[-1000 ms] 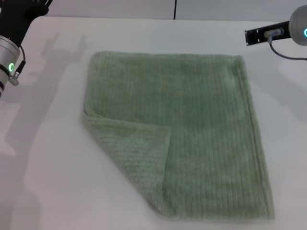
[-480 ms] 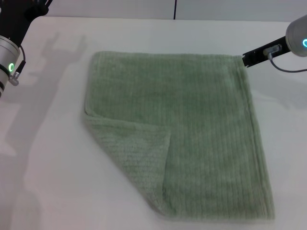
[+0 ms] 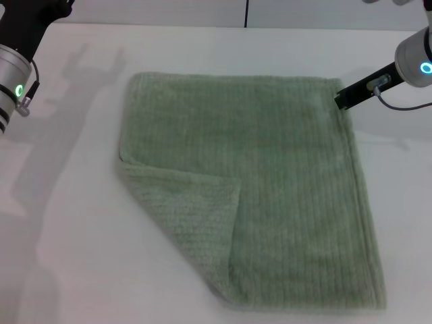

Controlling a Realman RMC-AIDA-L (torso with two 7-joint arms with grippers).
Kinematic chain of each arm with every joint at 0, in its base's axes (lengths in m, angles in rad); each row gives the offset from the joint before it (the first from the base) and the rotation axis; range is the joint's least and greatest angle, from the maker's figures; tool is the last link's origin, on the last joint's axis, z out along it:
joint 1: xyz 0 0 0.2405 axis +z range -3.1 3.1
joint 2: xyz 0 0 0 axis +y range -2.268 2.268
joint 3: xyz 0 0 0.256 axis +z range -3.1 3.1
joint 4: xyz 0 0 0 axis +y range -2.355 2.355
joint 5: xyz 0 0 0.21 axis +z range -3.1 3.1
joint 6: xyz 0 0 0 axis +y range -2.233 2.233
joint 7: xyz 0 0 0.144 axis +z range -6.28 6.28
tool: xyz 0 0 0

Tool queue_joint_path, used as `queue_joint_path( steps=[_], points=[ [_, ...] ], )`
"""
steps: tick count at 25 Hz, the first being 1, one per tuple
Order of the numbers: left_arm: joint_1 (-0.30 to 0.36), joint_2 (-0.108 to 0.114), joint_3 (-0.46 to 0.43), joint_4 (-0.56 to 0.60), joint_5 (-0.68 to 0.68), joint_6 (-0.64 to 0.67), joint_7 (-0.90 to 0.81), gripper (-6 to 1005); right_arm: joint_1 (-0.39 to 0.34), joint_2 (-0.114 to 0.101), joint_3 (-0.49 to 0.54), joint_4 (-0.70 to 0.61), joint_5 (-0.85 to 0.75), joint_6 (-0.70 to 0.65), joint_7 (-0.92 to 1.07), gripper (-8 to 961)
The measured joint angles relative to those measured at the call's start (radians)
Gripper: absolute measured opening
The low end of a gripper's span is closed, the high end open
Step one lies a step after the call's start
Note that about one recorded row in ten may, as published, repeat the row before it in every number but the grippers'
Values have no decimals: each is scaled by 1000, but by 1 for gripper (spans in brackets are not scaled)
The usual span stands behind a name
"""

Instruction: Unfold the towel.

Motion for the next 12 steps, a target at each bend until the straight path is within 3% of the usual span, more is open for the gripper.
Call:
queue_joint_path(
  steps=[12],
  points=[
    [-10, -1, 0, 1, 0, -1, 0, 804, 122, -34, 72, 217, 6, -6, -100, -1]
  ],
)
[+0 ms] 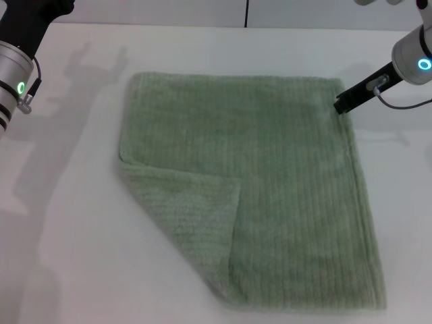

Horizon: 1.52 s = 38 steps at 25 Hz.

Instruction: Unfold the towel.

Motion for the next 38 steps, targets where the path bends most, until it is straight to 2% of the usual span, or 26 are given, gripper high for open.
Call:
queue_joint_path(
  steps=[18, 38],
  points=[
    [-1, -1, 0, -1, 0, 3, -6, 803, 86, -13, 1, 175, -16, -57, -57, -1],
    [-5, -1, 2, -4, 0, 5, -4, 801, 91, -5, 0, 209, -19, -90, -92, -1]
  ],
)
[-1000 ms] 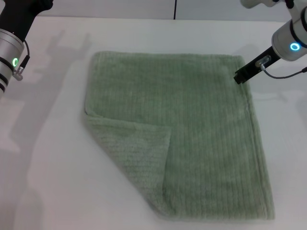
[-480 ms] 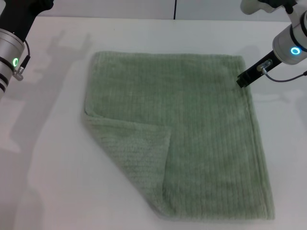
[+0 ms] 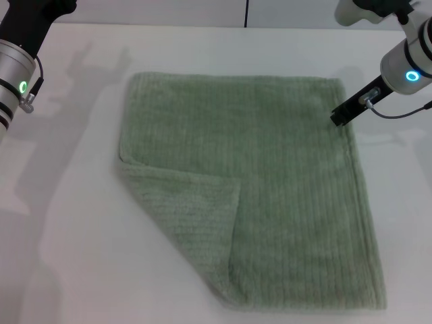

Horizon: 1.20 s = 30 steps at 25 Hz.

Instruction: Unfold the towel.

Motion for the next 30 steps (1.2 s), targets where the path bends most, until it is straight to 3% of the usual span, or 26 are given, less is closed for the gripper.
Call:
queue_joint_path(
  steps=[30],
  points=[
    [-2, 0, 0, -1, 0, 0, 4, 800, 10, 11, 6, 61, 4, -40, -26, -1]
  ],
)
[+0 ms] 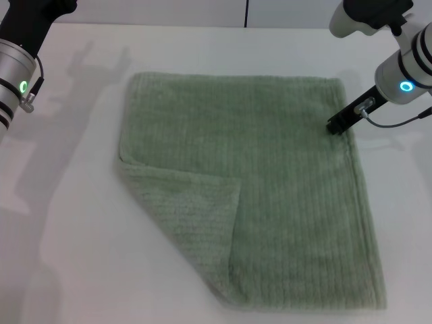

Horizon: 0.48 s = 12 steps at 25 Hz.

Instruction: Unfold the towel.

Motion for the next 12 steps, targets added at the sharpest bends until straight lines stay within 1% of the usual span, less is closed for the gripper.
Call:
queue_joint_path(
  steps=[12],
  points=[
    [0, 0, 0, -1, 0, 0, 0, 799, 1, 3, 0, 7, -2, -7, -10, -1]
  ],
)
